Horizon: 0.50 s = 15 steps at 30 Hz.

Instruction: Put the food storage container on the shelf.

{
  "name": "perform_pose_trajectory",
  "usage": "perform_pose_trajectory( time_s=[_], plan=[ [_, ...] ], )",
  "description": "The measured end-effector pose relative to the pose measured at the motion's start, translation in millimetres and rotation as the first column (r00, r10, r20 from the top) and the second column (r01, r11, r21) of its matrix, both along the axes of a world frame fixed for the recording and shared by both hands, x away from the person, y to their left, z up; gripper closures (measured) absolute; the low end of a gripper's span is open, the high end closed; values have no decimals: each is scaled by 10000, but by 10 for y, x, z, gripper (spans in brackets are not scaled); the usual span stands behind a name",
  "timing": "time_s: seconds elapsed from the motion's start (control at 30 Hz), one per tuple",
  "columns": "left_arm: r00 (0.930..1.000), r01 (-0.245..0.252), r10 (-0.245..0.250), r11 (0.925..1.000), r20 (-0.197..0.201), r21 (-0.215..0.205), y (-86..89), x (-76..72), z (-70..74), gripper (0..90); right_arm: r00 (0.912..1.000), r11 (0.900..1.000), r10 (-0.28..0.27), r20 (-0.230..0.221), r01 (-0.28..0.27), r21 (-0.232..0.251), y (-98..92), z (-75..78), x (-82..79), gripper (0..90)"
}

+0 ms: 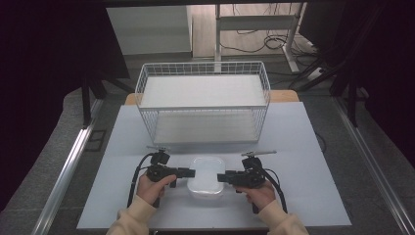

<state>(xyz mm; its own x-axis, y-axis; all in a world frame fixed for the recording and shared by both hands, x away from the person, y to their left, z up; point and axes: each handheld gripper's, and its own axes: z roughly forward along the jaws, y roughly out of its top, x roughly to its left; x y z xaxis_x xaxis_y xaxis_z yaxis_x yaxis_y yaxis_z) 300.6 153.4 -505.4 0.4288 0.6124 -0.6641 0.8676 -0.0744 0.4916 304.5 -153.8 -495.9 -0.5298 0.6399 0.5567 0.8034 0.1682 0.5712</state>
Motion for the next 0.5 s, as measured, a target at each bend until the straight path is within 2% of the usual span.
perform_pose_trajectory(
  time_s=[0.17,0.27,0.4,0.5],
  plan=[
    [9999,-96,96,9999,52,137,-3,-29,30,621,9972,9965,-492,-568,529,644,-53,-26,8,643],
    [9997,-171,171,9998,153,-35,15,-63,73,670,9938,9902,-679,-877,779,1161,-105,-30,5,692],
    [9993,-201,202,9998,301,-45,19,-99,111,695,9936,9888,-718,-876,824,1242,-123,-10,-9,713],
    [9979,-288,277,9994,579,186,3,-145,162,712,9926,9854,-743,-958,878,1456,-141,4,-30,742]
  ],
)
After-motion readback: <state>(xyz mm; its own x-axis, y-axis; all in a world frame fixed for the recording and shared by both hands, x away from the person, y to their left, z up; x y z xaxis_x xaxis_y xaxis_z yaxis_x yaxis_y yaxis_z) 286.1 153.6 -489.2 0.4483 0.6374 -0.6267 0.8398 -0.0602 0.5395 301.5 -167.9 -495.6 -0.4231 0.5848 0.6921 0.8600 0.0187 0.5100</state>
